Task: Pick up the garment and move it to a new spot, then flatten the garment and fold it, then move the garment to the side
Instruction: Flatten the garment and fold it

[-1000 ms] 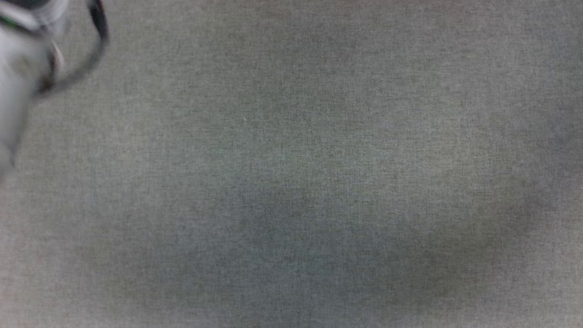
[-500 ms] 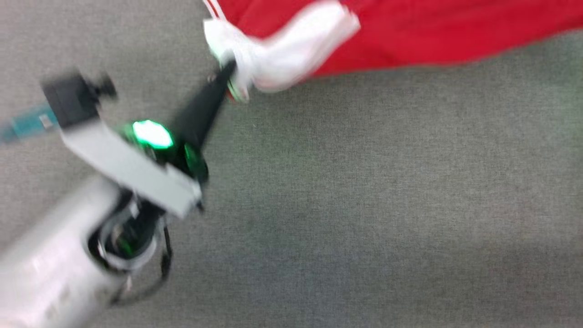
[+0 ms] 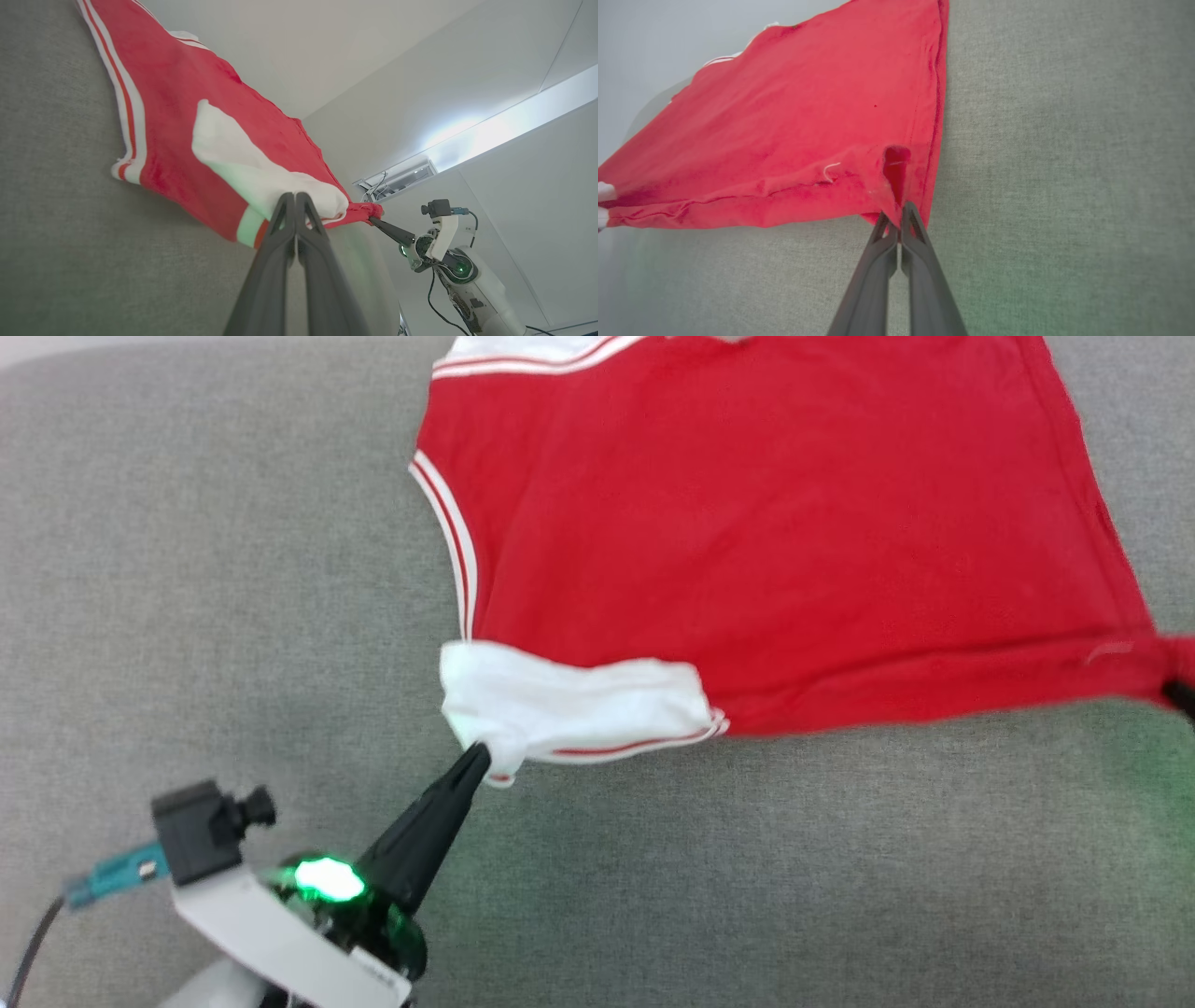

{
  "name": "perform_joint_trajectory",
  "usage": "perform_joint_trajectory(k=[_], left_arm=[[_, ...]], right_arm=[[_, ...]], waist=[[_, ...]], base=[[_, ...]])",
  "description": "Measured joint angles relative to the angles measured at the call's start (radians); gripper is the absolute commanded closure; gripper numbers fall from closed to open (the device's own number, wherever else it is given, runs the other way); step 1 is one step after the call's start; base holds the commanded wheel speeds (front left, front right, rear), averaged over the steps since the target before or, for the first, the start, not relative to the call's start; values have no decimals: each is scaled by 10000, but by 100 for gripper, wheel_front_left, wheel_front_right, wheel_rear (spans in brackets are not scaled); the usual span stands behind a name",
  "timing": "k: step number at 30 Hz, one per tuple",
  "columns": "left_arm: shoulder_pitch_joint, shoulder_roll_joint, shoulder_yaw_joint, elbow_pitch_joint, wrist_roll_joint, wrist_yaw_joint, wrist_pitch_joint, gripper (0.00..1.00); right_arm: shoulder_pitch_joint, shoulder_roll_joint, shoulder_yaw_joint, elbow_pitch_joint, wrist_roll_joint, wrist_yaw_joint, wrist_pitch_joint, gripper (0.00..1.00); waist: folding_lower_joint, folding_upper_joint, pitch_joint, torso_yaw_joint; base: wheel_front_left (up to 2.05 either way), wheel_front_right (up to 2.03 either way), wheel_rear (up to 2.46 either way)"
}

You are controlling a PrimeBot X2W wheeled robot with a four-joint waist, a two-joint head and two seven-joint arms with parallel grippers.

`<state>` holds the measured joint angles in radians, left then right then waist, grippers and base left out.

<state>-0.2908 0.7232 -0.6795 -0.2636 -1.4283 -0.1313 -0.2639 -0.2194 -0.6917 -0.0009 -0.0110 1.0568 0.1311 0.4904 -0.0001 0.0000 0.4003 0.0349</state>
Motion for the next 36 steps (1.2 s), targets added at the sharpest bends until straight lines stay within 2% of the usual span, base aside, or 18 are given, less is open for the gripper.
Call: perform_joint_trajectory(k=[13, 18, 25, 32, 36], left_arm=[[3332, -35, 1275, -1664, 867, 0, -2, 100], [3796, -44, 1381, -1973, 1206, 0, -2, 100], [2749, -169, 1329, -1676, 1197, 0, 36, 100], [1163, -431, 1323, -706, 796, 0, 88, 100], [235, -606, 1074, -105, 545, 0, 144, 100]], right_arm=[[3701, 1064, -2182, -2742, -107, 0, 1308, 100], [4220, 1438, -2740, -3465, -127, 0, 1816, 100], [3246, 1649, -2880, -3407, -387, 0, 2318, 100], [985, 1839, -2520, -2155, -863, 0, 2431, 100], [193, 1904, -2242, -1446, -1095, 0, 2502, 100]], waist=[[1, 0, -471, 59], [1, 0, -510, 48], [1, 0, -374, 70], [1, 0, -97, 27], [0, 0, 65, 45]], base=[[0, 0, 0], [0, 0, 0], [0, 0, 0], [0, 0, 0], [0, 0, 0]])
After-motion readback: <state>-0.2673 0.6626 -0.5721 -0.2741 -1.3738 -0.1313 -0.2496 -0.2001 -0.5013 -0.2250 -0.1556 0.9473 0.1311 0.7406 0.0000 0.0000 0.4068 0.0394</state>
